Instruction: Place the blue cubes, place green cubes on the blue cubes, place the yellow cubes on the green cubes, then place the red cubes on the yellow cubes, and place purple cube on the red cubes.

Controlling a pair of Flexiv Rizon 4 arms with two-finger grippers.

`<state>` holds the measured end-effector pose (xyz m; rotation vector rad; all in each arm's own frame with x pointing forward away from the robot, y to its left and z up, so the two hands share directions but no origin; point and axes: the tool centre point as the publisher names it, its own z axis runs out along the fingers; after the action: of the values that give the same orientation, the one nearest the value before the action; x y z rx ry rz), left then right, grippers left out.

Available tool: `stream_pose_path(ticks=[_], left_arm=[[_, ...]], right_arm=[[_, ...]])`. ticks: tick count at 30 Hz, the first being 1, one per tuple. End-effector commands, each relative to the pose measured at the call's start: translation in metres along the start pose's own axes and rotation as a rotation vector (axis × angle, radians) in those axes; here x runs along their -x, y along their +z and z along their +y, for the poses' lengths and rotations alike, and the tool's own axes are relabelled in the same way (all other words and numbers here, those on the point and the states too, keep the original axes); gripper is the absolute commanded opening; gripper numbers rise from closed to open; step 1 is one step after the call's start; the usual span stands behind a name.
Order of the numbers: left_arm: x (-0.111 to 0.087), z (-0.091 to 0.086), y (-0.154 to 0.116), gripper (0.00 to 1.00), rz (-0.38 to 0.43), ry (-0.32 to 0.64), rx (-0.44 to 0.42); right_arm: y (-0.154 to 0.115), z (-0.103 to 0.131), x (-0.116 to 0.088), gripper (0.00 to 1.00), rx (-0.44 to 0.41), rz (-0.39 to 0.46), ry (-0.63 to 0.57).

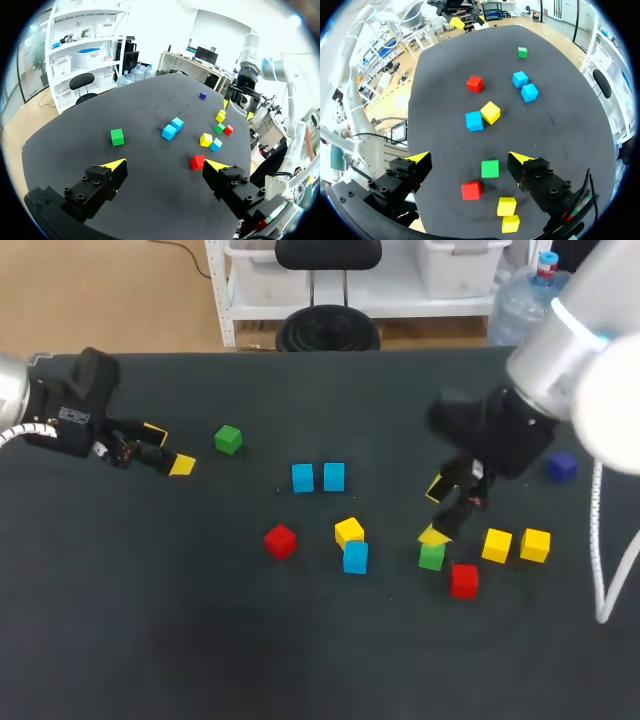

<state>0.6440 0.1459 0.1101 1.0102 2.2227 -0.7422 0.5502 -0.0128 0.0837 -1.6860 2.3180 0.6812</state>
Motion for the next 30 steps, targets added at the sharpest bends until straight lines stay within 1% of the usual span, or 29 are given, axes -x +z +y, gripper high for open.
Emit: stream_pose_path(ticks=[1,8,14,23,30], left_arm=[[-0.001,0.0,0.0,1.0,-0.005,0.001,0.0],[-0.001,0.0,0.0,1.0,-0.005,0.001,0.0],[-0.001,0.0,0.0,1.0,-0.005,0.001,0.0],[-0.001,0.0,0.0,1.0,-0.005,0.001,0.0],[-0.001,0.0,0.0,1.0,-0.005,0.001,0.0]], right_arm=[[0.02,0.009,0.01,1.0,-0.041,0.005,-0.005],[0.04,0.021,0.015,1.0,-0.037,0.014,-0.032],[0.057,0.028,0.016,1.0,-0.008,0.032,-0.059],[0.083,0.023,0.022,1.0,0.041,0.091,-0.106],[0.09,0.011,0.024,1.0,0.053,0.12,-0.124]])
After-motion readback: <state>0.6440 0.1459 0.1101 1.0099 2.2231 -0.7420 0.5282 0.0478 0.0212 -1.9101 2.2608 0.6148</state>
